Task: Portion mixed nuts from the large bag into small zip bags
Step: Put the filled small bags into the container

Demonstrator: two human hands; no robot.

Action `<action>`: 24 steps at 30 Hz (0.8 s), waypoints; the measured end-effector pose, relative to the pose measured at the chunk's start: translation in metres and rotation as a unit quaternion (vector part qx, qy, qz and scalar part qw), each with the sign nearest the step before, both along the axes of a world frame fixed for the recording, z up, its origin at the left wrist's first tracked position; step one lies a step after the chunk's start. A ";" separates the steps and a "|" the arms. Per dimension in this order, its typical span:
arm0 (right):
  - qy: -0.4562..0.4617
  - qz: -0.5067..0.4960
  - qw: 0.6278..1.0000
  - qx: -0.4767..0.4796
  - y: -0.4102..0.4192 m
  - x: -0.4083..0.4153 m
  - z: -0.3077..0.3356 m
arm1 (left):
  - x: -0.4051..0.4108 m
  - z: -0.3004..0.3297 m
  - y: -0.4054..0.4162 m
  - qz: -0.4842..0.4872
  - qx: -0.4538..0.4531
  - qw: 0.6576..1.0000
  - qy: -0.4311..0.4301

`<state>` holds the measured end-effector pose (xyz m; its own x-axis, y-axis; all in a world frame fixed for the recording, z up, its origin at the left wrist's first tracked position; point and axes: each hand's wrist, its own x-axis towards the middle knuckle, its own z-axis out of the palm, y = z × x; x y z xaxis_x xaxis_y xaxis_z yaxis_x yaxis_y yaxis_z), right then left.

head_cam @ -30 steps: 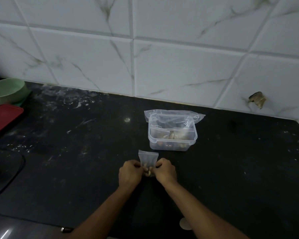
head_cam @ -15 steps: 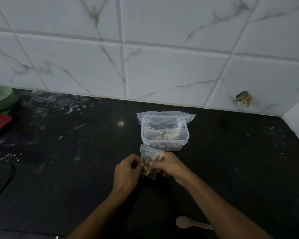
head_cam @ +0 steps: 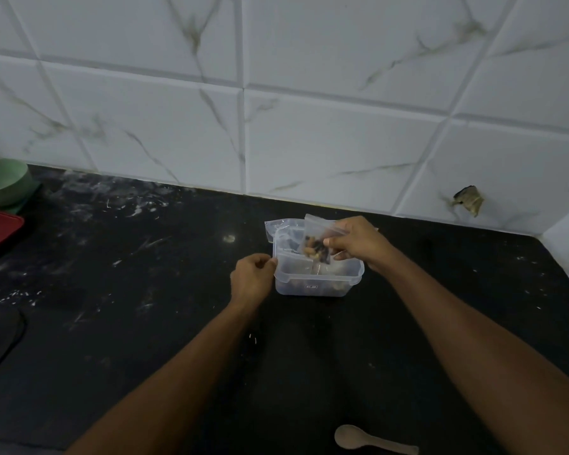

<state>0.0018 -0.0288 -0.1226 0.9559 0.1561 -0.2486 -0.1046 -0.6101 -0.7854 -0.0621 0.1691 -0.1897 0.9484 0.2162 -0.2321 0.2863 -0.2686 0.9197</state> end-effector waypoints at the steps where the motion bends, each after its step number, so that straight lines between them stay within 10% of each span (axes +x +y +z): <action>1: 0.006 0.004 1.000 -0.015 0.001 0.004 -0.009 | 0.003 -0.005 -0.001 0.007 -0.020 1.000 0.021; 9: 0.027 0.091 0.967 -0.237 0.005 0.010 -0.050 | 0.009 -0.022 -0.003 0.033 -0.100 0.992 0.071; 24: -0.007 0.134 0.942 -0.309 0.020 0.015 -0.065 | 0.013 -0.027 0.002 0.021 -0.114 0.990 0.085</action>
